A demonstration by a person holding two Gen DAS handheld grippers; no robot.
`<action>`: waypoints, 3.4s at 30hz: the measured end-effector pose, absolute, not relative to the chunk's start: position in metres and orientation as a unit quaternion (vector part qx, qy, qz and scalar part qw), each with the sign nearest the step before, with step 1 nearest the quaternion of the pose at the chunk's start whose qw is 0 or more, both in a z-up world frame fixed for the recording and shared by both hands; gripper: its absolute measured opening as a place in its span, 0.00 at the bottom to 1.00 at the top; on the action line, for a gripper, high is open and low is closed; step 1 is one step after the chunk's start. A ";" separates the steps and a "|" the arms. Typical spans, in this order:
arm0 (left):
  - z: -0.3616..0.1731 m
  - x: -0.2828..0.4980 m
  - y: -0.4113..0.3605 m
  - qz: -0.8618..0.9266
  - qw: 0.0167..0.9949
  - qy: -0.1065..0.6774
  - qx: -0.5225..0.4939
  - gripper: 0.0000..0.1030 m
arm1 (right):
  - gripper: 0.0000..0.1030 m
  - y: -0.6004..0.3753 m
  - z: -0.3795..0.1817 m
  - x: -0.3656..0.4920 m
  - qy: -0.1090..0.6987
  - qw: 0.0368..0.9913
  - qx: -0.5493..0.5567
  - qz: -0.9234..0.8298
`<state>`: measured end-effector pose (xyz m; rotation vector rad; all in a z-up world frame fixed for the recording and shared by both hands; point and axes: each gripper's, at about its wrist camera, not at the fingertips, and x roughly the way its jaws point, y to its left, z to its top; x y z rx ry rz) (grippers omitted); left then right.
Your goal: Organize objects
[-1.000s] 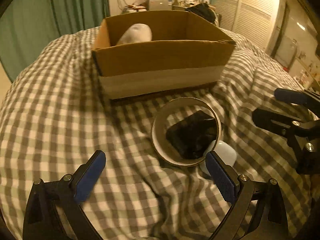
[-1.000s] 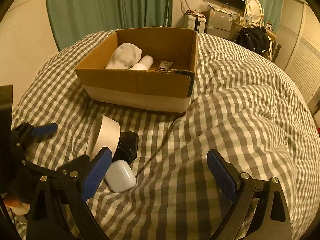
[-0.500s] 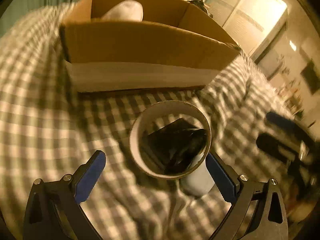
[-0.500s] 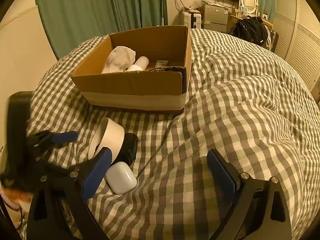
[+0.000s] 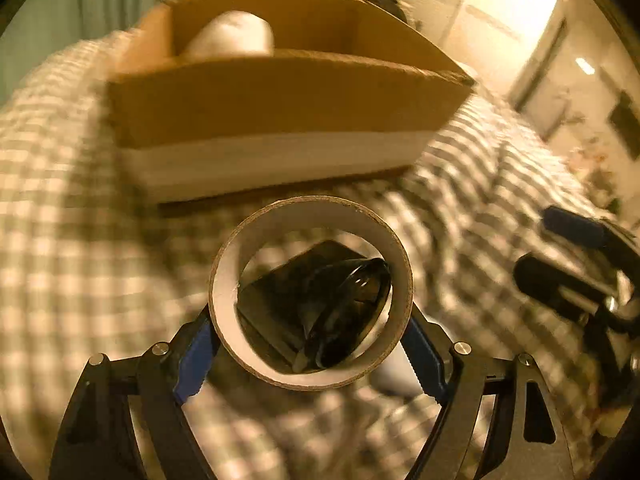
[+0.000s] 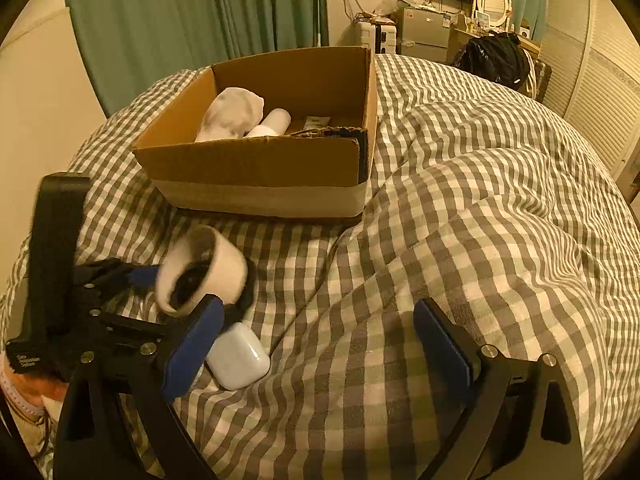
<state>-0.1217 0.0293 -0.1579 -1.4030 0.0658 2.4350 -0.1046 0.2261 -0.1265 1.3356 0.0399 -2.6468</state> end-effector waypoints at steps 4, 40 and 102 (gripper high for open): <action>-0.141 -0.107 0.015 0.882 0.097 0.068 -0.457 0.82 | 0.93 0.224 -0.126 -0.103 0.012 0.091 0.450 -0.888; -0.095 -0.046 -0.021 0.907 0.054 0.058 -0.414 0.82 | 0.52 0.168 -0.144 -0.077 0.075 0.161 0.495 -0.851; -0.088 -0.299 0.039 0.908 0.132 0.049 -0.395 0.88 | 0.52 0.191 -0.070 -0.336 -0.007 0.149 0.398 -0.905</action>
